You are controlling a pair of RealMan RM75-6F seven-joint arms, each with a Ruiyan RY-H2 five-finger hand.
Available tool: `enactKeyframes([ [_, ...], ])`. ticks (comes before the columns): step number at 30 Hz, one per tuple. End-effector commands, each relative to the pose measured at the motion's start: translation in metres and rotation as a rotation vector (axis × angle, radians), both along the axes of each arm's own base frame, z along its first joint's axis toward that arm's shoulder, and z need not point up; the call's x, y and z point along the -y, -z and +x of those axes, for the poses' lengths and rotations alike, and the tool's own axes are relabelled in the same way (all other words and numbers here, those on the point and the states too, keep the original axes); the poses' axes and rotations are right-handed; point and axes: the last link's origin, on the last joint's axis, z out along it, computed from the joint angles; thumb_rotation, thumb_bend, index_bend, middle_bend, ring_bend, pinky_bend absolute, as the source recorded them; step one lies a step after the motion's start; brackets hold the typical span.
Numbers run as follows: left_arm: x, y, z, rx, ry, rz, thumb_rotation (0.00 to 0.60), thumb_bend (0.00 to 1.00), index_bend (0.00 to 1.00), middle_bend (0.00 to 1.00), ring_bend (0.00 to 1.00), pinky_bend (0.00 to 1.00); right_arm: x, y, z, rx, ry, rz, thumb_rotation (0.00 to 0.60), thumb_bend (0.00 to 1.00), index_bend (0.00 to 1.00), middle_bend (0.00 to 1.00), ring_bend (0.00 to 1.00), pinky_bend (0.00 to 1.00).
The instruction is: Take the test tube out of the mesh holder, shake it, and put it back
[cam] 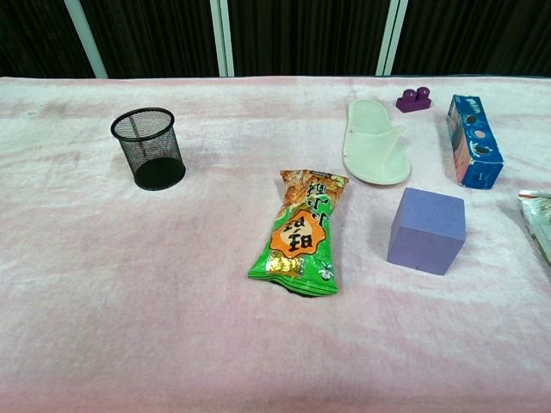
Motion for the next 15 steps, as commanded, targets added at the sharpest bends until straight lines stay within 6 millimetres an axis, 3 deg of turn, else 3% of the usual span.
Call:
enactKeyframes([
  [1,-0.017,0.053,-0.023,-0.437,0.093,0.257,0.6,0.41,0.62,0.57,0.17,0.19,0.0,-0.001,0.0,0.001,0.001,-0.001,0.6,0.18,0.03,0.03,0.19,0.16],
  [7,-0.028,0.078,-0.033,-0.679,0.137,0.409,0.6,0.41,0.62,0.57,0.17,0.19,0.0,-0.002,-0.002,0.004,0.003,-0.003,0.6,0.18,0.03,0.03,0.19,0.16],
  [15,-0.045,0.078,-0.014,-0.743,0.206,0.569,0.6,0.41,0.62,0.57,0.17,0.2,0.0,-0.003,-0.003,0.004,0.006,0.001,0.6,0.18,0.03,0.03,0.19,0.16],
])
